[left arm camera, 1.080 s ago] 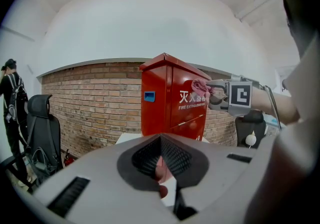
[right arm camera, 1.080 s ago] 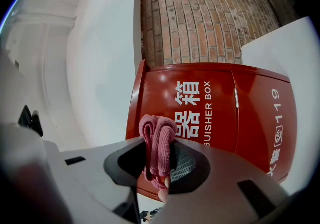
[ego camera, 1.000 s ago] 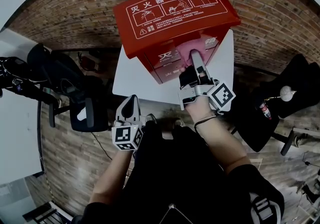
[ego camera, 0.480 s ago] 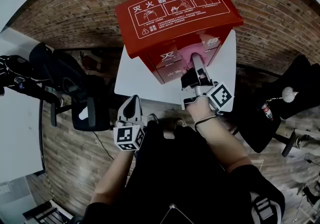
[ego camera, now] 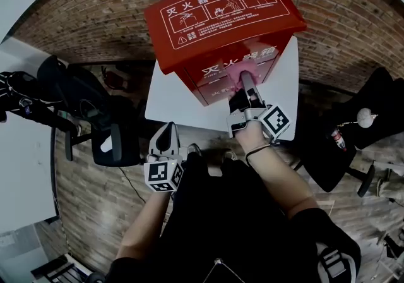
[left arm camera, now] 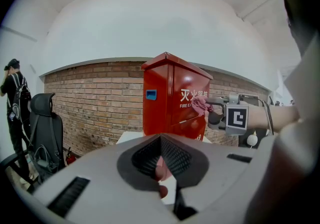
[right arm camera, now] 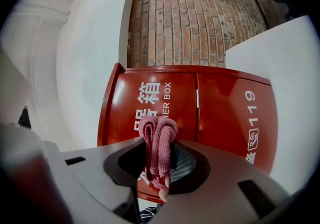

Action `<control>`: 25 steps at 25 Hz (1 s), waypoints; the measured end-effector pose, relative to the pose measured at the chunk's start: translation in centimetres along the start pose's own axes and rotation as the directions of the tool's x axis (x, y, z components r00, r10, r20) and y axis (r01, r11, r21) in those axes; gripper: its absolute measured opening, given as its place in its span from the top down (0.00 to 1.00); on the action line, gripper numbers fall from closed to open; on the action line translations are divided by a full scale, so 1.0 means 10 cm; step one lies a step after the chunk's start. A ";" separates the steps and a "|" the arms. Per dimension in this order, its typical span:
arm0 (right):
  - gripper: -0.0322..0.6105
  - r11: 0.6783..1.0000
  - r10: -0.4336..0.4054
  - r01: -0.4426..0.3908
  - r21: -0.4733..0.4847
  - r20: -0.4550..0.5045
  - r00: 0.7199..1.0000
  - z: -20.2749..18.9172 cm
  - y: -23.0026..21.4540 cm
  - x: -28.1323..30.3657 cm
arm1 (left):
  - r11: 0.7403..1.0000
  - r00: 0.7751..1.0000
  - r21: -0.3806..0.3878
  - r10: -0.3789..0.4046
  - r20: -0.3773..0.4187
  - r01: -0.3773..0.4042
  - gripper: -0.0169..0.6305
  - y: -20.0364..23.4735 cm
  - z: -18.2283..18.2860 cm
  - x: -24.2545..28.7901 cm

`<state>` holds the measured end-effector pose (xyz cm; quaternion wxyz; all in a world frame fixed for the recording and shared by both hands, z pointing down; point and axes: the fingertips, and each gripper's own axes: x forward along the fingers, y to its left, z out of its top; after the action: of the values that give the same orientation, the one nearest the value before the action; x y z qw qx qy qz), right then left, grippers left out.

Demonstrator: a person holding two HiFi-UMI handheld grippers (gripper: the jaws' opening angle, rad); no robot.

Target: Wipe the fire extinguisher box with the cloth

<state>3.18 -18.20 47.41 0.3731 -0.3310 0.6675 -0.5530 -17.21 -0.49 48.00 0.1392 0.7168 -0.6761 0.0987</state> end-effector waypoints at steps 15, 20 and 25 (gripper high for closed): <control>0.78 0.996 -0.085 0.085 -0.017 -0.008 0.996 -0.04 -0.40 -0.05 | 1.000 1.000 0.003 0.009 -0.013 -0.009 0.93 0.03 -0.06 -0.07; 0.78 0.995 -0.092 0.091 -0.025 -0.008 0.996 -0.04 -0.46 -0.04 | 1.000 1.000 0.005 0.013 -0.018 -0.013 0.93 0.05 -0.08 -0.09; 0.78 0.993 -0.111 0.111 -0.028 -0.003 0.994 -0.04 -0.55 -0.05 | 1.000 1.000 0.008 0.017 -0.022 -0.017 0.93 0.06 -0.10 -0.10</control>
<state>3.25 -18.48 52.91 0.3354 -0.3715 0.6565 -0.5644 -17.83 0.79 48.65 0.1430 0.7104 -0.6802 0.1103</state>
